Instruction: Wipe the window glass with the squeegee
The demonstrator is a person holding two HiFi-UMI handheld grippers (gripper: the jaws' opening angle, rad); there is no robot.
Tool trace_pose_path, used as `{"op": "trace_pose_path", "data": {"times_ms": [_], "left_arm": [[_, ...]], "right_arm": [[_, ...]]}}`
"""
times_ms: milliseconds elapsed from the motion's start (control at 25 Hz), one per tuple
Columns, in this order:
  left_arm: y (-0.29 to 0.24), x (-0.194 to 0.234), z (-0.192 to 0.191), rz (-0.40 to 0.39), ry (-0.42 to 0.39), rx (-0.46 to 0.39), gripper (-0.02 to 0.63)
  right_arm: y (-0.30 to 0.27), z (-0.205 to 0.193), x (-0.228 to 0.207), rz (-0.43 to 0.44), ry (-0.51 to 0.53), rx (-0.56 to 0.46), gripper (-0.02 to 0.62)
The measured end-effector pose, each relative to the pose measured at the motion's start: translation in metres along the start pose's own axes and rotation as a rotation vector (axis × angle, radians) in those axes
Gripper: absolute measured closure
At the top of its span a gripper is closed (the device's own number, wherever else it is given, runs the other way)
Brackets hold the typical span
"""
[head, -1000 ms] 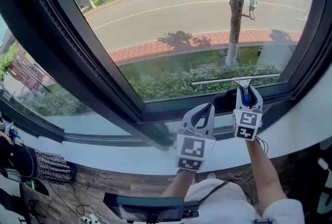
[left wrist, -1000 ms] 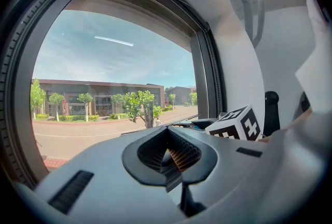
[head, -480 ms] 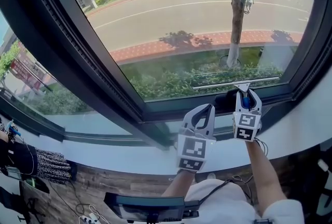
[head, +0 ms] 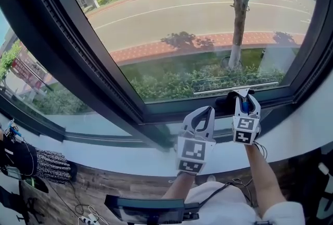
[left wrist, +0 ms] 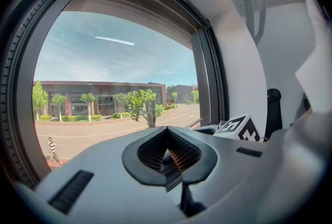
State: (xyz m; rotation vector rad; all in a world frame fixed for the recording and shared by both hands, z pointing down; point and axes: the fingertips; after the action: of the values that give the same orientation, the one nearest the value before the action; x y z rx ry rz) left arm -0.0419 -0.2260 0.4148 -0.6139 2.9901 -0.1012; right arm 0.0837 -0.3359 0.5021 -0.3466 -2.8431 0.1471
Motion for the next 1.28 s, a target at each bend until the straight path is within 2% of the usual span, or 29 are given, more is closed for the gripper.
{"op": "trace_pose_path", "data": {"times_ms": [400,560,680,840,1040,1280], "left_arm": [[0.0,-0.009,0.003,0.039,0.01,-0.001,0.604],[0.0,-0.014,0.001,0.061,0.023,-0.013,0.604],[0.0,-0.016,-0.005,0.069,0.034,-0.017,0.604],[0.001,-0.024,-0.008,0.045,0.035,-0.011,0.604],[-0.008,-0.03,0.011,-0.023,0.027,-0.053,0.604],[-0.009,-0.034,0.026,-0.105,0.015,-0.079,0.604]], "right_arm": [[0.001,0.001,-0.003,0.013,-0.025,-0.011,0.446],[0.012,0.011,-0.009,0.021,-0.026,-0.059,0.446],[0.024,0.032,-0.02,0.016,-0.036,-0.124,0.446],[0.044,0.092,-0.045,-0.012,-0.034,-0.263,0.446],[0.064,0.198,-0.088,-0.04,0.001,-0.445,0.446],[0.078,0.3,-0.143,-0.109,0.027,-0.574,0.446]]}}
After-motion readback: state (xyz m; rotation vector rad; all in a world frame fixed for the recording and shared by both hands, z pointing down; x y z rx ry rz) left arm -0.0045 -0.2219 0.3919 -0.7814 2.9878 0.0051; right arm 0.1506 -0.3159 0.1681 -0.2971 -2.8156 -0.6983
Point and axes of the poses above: the fingertips, and each gripper's own axes: y backward along the fingers, x to its left, z out of its top, and after that the axes turned 4 degrees about -x, right-handed
